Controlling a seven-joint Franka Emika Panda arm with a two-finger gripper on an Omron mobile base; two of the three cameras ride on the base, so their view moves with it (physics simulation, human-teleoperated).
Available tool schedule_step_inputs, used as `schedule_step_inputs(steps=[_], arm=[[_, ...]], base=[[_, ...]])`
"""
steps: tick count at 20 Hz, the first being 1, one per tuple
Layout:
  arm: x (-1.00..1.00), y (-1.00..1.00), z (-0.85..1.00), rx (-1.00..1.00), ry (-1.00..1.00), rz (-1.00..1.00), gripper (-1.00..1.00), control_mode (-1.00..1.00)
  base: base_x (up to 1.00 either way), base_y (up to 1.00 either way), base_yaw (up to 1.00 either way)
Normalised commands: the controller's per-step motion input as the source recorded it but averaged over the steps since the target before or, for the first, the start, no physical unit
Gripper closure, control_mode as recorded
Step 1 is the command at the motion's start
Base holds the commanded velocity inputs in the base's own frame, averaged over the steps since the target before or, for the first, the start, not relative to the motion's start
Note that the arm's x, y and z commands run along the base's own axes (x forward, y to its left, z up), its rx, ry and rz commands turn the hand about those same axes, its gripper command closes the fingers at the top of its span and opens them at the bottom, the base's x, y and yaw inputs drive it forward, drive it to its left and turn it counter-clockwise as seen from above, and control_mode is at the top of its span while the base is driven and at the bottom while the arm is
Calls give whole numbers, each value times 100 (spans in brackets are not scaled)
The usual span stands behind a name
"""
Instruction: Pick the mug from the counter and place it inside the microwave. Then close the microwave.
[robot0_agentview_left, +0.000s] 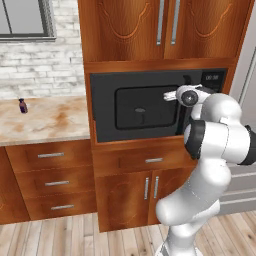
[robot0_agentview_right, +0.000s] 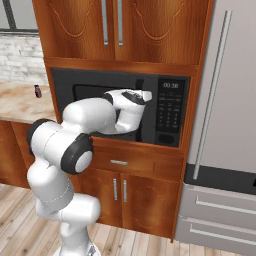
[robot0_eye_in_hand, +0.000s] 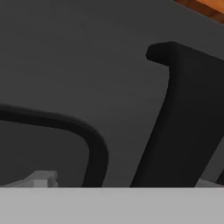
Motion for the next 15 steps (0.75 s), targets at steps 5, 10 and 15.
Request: schedule_step_inputs(steps=[5, 10, 15], arm=[[56, -10, 0, 4, 0, 10, -100, -100], [49, -7, 0, 4, 0, 9, -100, -100], [43, -6, 0, 3, 0, 9, -100, -100]], base=[[0, 0, 0], [0, 0, 0], [0, 0, 0]])
